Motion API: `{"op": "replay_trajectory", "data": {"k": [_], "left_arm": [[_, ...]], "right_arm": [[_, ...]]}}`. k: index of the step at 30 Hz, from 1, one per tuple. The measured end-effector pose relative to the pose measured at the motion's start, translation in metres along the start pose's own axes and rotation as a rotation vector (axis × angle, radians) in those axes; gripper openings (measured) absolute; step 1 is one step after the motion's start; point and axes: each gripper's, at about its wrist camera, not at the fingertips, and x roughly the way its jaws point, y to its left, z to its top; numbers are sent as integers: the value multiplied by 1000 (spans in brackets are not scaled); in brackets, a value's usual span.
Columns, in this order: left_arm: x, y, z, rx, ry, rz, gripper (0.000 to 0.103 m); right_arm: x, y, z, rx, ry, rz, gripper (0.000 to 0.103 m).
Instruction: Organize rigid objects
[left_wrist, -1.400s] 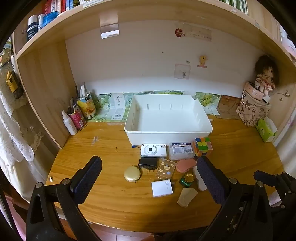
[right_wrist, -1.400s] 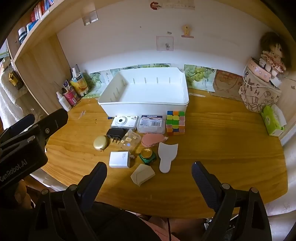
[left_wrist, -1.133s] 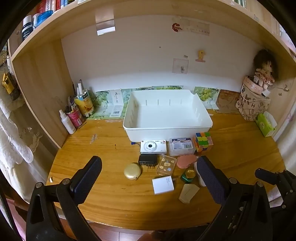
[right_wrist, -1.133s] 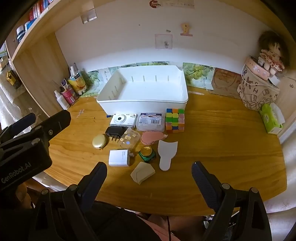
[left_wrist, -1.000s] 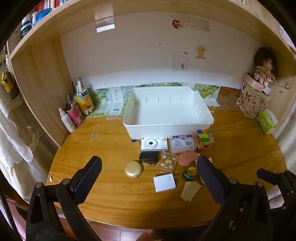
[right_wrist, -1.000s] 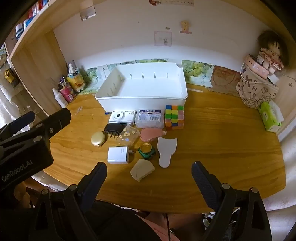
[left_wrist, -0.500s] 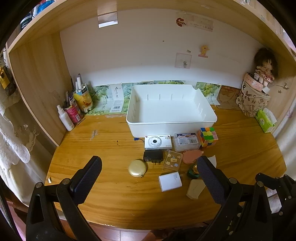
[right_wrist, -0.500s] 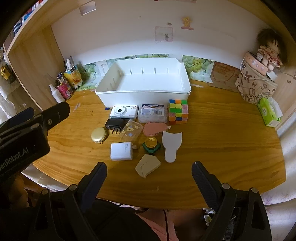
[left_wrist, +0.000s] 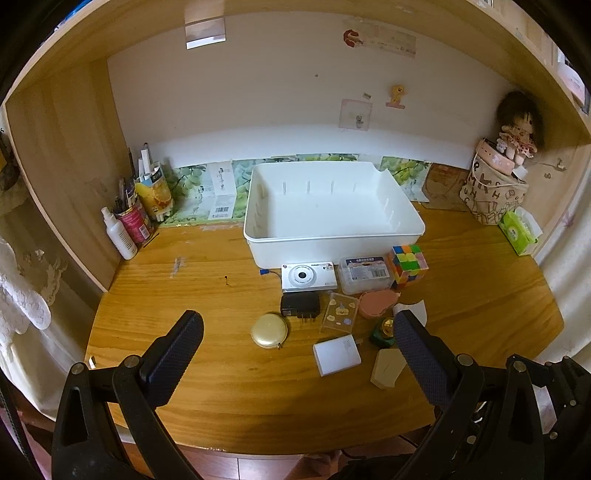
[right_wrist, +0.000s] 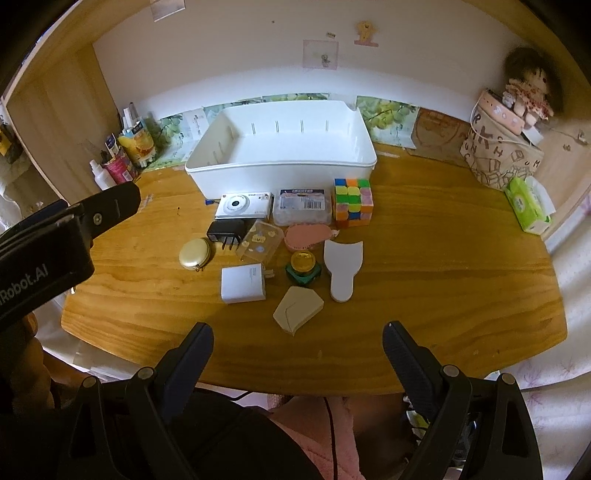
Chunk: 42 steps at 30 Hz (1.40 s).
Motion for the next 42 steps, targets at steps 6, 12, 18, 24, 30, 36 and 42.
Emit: {"op": "replay_trajectory", "data": {"k": [6,12,18,24,30,36,42], "left_arm": [[8,-3,-3,-4,40,5,102],[20,-11,-4,-16,92,25,102],[46,-23,-6,-21,203,46,102],[77,-38,-9,-33,345,70,102],[114,-49,-16,-80,512,69,102],[151,-55,-32,-201,695,38,102],[173,-53,-51,-365,820,36,101]], "right_arm": [[5,-5,0,4,30,8,93],[21,-15,2,6,87,39,93],[46,-32,4,32,170,85,93],[76,-59,14,90,266,123,93],[113,-86,28,138,384,168,93],[143,-96,42,76,446,155,92],[171,-96,55,-37,497,145,91]]}}
